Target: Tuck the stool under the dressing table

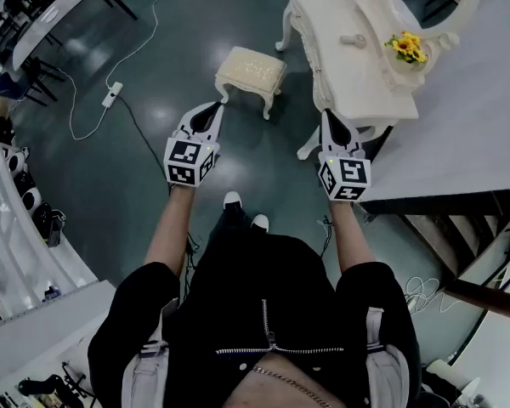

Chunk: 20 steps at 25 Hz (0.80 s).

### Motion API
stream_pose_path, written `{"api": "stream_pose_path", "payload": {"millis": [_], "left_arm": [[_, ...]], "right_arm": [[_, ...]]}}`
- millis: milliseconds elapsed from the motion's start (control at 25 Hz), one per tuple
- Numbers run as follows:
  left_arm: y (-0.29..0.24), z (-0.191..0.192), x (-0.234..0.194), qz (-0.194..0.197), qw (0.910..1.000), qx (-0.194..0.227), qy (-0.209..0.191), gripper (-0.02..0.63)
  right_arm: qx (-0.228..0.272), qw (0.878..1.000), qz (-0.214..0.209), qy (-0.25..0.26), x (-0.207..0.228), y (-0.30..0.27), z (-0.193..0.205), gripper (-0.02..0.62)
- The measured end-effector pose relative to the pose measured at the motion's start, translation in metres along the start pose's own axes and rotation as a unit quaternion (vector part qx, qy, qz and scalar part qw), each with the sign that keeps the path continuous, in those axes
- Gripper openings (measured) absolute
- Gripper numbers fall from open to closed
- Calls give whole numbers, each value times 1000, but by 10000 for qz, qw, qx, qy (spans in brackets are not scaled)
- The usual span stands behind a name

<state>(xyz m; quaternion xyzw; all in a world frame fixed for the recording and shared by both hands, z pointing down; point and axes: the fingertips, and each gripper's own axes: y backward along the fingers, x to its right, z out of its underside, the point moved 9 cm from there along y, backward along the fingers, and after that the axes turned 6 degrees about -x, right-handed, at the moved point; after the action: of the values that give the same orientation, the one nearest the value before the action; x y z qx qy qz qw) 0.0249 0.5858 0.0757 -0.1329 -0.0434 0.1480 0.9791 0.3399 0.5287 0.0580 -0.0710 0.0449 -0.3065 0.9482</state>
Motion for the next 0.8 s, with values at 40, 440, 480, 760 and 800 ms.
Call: {"api": "stream_pose_path", "payload": {"millis": [40, 440, 480, 760, 800], "left_arm": [[0, 1, 1, 0, 10000, -6, 10, 23], [-5, -1, 0, 0, 10000, -15, 14, 23], [-6, -2, -2, 5, 10000, -12, 12, 23], [-27, -6, -29, 146, 9998, 73, 101, 23], [-32, -6, -34, 195, 9997, 69, 100, 23]], "right_arm": [[-1, 10000, -2, 11, -1, 1, 1, 5], [-41, 10000, -55, 61, -3, -5, 1, 5], [-45, 10000, -57, 63, -4, -7, 0, 6], [-130, 9999, 37, 65, -10, -31, -1, 6], [-148, 9999, 66, 58, -11, -36, -1, 6]]}}
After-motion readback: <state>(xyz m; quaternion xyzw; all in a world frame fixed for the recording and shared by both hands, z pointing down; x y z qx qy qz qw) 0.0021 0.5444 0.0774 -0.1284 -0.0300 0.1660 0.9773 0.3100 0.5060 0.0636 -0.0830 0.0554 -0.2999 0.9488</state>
